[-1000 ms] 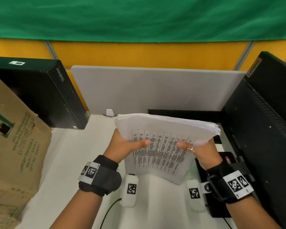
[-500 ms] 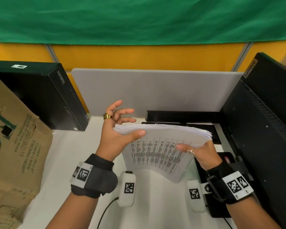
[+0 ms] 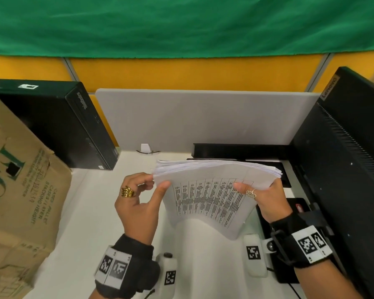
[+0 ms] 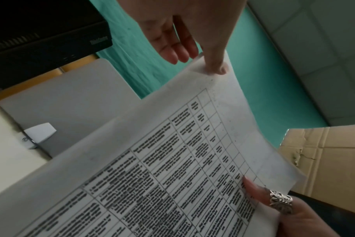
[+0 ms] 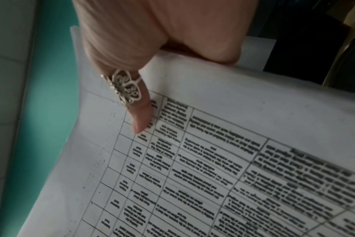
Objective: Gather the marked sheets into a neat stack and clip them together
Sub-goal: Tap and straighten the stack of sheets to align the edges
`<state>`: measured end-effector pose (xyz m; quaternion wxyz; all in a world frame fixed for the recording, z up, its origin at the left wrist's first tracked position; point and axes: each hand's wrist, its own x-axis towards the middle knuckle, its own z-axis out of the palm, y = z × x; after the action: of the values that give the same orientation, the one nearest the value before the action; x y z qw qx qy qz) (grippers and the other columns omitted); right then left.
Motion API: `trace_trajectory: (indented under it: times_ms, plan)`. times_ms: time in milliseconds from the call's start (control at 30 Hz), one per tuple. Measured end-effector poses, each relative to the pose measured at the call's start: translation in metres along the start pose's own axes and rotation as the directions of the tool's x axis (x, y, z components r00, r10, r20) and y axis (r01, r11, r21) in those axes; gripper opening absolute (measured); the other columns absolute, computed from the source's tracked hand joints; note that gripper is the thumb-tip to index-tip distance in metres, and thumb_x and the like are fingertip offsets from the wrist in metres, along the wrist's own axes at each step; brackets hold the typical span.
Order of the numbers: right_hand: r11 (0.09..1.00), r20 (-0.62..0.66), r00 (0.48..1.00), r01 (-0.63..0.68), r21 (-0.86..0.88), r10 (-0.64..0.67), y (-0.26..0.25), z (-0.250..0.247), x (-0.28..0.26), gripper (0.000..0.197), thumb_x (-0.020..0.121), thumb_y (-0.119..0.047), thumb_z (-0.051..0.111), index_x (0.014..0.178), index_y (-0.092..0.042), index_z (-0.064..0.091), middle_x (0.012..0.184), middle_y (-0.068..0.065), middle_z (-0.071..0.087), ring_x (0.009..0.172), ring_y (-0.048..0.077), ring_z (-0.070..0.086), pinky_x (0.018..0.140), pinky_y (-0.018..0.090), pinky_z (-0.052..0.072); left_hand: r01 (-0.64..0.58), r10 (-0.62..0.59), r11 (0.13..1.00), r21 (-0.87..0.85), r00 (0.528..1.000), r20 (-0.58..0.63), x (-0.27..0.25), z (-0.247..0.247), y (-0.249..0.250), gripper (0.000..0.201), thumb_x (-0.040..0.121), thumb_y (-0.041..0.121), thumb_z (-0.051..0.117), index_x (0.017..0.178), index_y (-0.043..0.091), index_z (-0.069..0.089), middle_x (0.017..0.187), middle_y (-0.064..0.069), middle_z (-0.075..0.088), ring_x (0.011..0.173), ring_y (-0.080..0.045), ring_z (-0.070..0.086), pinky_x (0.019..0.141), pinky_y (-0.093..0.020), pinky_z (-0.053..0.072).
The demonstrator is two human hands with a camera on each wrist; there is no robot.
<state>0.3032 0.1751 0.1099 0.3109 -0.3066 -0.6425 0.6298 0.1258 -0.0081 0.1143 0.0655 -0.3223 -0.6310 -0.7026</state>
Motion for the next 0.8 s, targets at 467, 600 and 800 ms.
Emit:
trace_trajectory:
  times_ms: [467,600,800]
  plan:
    - [0.998,0.132,0.989,0.059,0.029,-0.062,-0.007,-0.002,-0.001,0.063,0.033,-0.06,0.082,0.089,-0.034,0.069,0.094,-0.005,0.075,0.093,0.018,0.069,0.077,0.032,0.058,0.167,-0.167,0.986,-0.001,0.984,0.058,0.008,0.006,0.014,0.035,0.072,0.025,0.076,0.094,0.04,0.054,0.071,0.024,0.071,0.076,-0.002,0.064,0.084,-0.025,0.047]
    - [0.995,0.239,0.966,0.085,0.044,-0.093,-0.013,-0.005,0.003,0.052,0.041,-0.054,0.083,0.09,-0.039,0.07,0.095,-0.008,0.075,0.094,0.015,0.068,0.073,0.027,0.057,0.189,-0.156,0.977,-0.096,0.946,0.283,0.011,0.009,0.018,0.035,0.087,-0.005,0.049,0.114,0.017,0.047,0.085,0.032,0.07,0.085,0.01,0.064,0.072,-0.006,0.048]
    - [0.994,0.257,0.961,0.09,0.056,-0.101,-0.015,-0.006,0.009,0.053,0.036,-0.056,0.083,0.084,-0.036,0.072,0.088,-0.01,0.076,0.088,0.011,0.07,0.067,0.021,0.055,0.155,-0.093,0.976,-0.156,0.935,0.343,0.017,0.014,0.018,0.046,0.081,0.037,0.06,0.117,0.054,0.036,0.119,0.001,0.049,0.101,0.001,0.056,0.078,-0.006,0.047]
